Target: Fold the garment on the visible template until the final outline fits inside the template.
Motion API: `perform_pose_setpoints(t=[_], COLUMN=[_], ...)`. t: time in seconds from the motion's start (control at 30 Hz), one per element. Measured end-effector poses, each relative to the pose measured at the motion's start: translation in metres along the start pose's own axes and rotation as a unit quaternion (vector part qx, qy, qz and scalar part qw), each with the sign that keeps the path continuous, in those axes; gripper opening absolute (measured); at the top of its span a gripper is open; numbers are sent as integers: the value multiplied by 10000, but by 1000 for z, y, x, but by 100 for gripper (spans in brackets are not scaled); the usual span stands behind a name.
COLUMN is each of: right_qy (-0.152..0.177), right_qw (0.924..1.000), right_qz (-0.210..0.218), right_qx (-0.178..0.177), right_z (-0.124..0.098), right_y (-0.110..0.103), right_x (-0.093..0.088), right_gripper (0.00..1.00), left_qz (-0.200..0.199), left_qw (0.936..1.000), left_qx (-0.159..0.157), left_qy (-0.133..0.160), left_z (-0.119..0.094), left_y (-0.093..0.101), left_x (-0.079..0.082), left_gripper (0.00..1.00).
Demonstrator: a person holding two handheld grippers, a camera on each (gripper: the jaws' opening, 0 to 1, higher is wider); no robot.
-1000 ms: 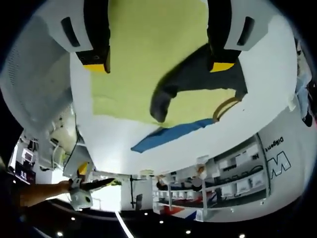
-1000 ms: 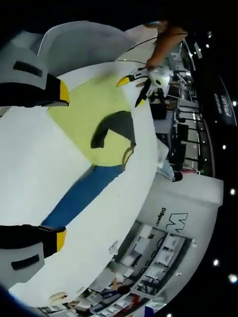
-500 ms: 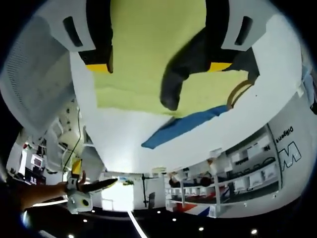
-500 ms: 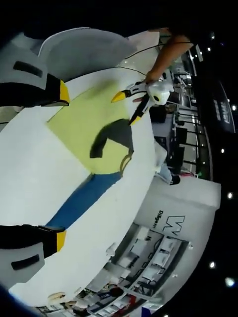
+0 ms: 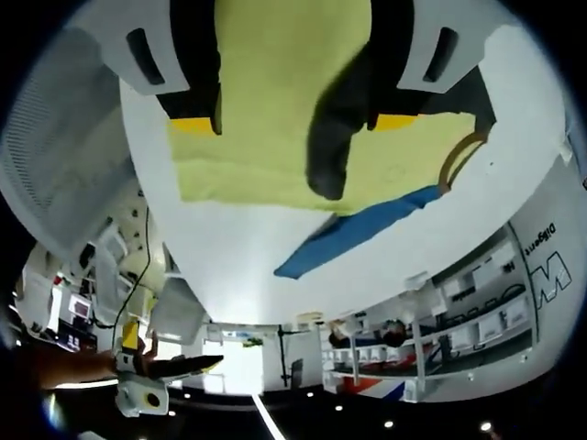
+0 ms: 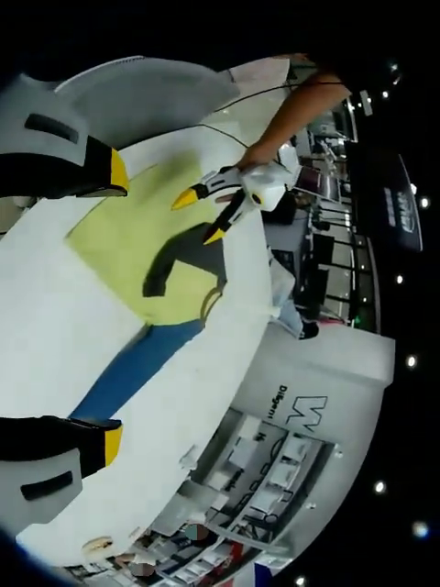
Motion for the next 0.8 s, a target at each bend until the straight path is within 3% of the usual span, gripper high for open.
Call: perform_pose_setpoints(t=[0.23, 0.5, 0.63, 0.7, 0.8], right_qy=[11, -157, -51, -29, -9], right_qw=[10000, 9994, 9991, 9990, 9987], right_qz=[47, 188, 305, 293, 356], right_qx=[-81, -231, -300, -343, -373], right_z=[-3, -8, -13, -15, -15], right_y=[-9, -16, -21, -23, -23], right_x=[-3, -16, -12, -12, -12], right_gripper=[99, 99, 99, 99, 99], left_qz=[-86, 299, 448, 625, 500], left_qw=[9999, 9988, 9984, 9979, 9986], left_qx=[17, -248, -234, -139, -127], left_qy=[-61, -290, -263, -113, -125], left_z=[12, 28, 35, 38, 44], left_y=[-2, 3, -2, -7, -11], left_x=[-3, -8, -1, 3, 1], left_gripper=[50, 45, 43, 38, 37])
Point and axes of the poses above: the point that each gripper's makers call its tool centre point, and the gripper's own axes: z roughly forward along the fingers, y roughly to its right, x roughly out of its top, the point moved 7 cm from there along -z, roughly backward along the fingers, and after that the axes turned 3 degrees about y, right-handed, at the moved point
